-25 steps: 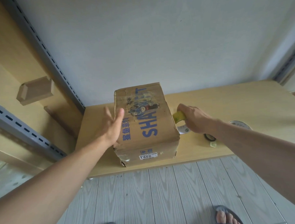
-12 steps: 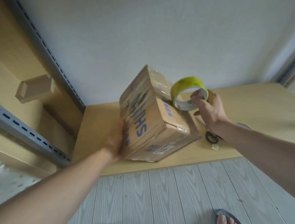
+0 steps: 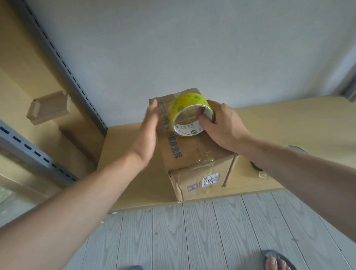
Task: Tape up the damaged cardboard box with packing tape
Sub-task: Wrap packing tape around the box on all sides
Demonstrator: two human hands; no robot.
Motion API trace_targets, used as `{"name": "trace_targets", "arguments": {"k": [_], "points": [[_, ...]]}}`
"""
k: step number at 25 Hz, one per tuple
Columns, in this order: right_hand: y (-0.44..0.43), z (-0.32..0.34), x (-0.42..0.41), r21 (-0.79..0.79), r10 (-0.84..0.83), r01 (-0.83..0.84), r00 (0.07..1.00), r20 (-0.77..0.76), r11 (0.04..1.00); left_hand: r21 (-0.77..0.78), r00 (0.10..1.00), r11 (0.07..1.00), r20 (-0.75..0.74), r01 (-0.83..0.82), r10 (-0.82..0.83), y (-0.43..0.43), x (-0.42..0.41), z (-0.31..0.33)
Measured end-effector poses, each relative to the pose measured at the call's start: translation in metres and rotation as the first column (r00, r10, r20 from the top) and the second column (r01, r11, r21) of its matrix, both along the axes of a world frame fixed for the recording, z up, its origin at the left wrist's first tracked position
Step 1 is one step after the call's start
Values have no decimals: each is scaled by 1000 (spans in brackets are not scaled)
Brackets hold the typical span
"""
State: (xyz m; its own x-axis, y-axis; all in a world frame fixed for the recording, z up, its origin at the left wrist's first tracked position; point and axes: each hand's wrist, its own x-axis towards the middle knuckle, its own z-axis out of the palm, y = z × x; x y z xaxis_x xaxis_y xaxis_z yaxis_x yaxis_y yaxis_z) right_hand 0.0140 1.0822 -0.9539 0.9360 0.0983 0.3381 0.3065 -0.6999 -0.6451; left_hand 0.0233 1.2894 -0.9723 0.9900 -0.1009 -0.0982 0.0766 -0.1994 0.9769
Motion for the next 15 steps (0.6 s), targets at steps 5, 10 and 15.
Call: {"name": "trace_targets", "arguments": {"k": [5, 10, 15], "points": [[-1, -5, -3, -18, -19, 19, 1000, -9, 1000, 665, 901, 739, 249, 109, -356, -1, -4, -10], [-4, 24, -2, -226, 50, -45, 999, 16, 973, 698, 882, 709, 268, 100, -388, 5, 10, -7], [-52, 53, 3, -441, 53, 16, 988, 143, 897, 719, 931, 674, 107, 170, -349, 10, -7, 3]]}}
